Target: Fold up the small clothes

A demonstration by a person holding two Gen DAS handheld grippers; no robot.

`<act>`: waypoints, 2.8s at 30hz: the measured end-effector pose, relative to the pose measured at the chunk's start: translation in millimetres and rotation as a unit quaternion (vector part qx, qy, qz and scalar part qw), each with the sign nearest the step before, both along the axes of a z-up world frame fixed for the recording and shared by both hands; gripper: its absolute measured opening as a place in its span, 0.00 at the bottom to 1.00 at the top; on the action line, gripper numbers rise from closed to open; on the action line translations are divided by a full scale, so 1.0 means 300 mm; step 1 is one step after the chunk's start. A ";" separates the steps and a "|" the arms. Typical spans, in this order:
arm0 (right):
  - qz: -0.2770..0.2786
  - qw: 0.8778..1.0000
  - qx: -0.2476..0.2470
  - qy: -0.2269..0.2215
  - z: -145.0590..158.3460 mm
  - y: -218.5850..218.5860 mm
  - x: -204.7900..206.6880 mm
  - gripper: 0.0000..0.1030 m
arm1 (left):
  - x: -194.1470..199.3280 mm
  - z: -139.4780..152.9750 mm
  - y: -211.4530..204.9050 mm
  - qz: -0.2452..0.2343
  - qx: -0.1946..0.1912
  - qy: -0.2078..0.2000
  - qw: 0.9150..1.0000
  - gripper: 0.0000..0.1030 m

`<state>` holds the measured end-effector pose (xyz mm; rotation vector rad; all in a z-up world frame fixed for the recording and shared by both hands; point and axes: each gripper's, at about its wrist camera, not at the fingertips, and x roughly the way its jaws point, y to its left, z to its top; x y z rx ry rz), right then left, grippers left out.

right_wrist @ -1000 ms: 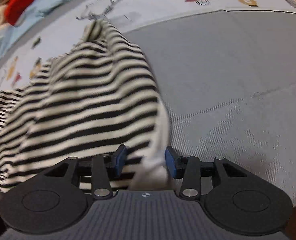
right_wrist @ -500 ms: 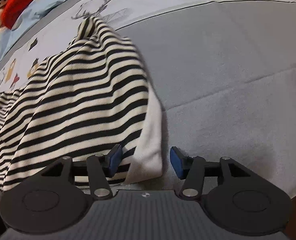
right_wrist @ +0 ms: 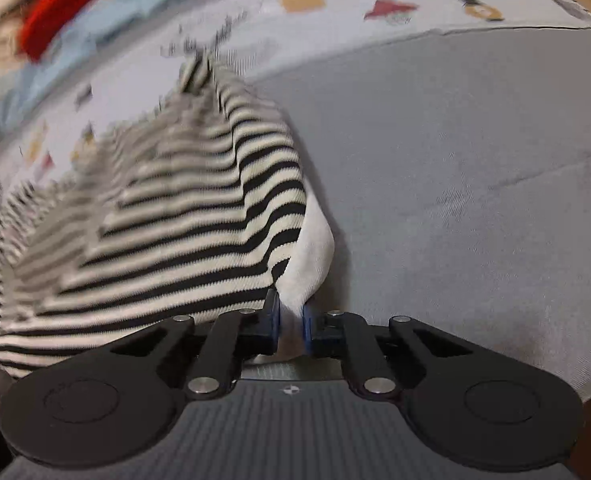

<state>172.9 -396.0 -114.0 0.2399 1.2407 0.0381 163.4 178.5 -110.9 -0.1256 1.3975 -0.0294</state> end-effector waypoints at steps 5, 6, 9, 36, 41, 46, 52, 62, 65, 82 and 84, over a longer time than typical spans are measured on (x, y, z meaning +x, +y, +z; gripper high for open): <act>-0.002 1.000 -0.015 -0.006 0.017 -0.001 0.008 0.18 | -0.003 0.099 0.014 0.012 0.021 -0.087 0.996 0.27; -0.011 1.000 -0.019 -0.020 0.037 -0.018 0.003 0.19 | -0.010 0.129 0.025 0.019 0.007 -0.112 0.993 0.27; -0.019 0.996 -0.036 -0.078 0.099 -0.018 -0.006 0.24 | -0.005 0.164 -0.004 0.005 -0.016 -0.144 0.989 0.27; 0.191 0.969 0.027 -0.153 0.098 0.342 0.078 0.42 | 0.210 0.119 -0.569 -0.119 -0.016 -0.202 0.972 0.32; 0.245 0.966 -0.044 -0.064 -0.027 0.448 0.093 0.42 | 0.282 -0.013 -0.592 -0.109 0.046 -0.117 0.986 0.29; 0.242 0.967 -0.037 -0.068 -0.005 0.447 0.107 0.42 | 0.249 0.045 -0.557 -0.109 0.036 -0.152 0.982 0.32; 0.225 0.965 -0.051 -0.124 0.083 0.431 0.064 0.42 | 0.143 0.221 -0.410 -0.077 0.036 -0.225 0.971 0.45; 0.260 0.939 -0.025 -0.222 0.219 0.685 -0.129 0.41 | -0.097 0.404 -0.144 0.010 0.010 -0.313 0.950 0.50; 0.289 0.930 0.000 -0.225 0.208 0.815 -0.186 0.11 | -0.100 0.393 -0.109 0.017 0.030 -0.304 0.952 0.50; 0.501 0.841 -0.035 -0.201 -0.049 1.365 -0.335 0.45 | -0.090 0.353 0.038 0.059 0.028 -0.276 0.959 0.50; 0.509 0.837 -0.065 -0.188 -0.092 1.387 -0.332 0.46 | -0.086 0.347 0.056 0.065 0.027 -0.272 0.960 0.50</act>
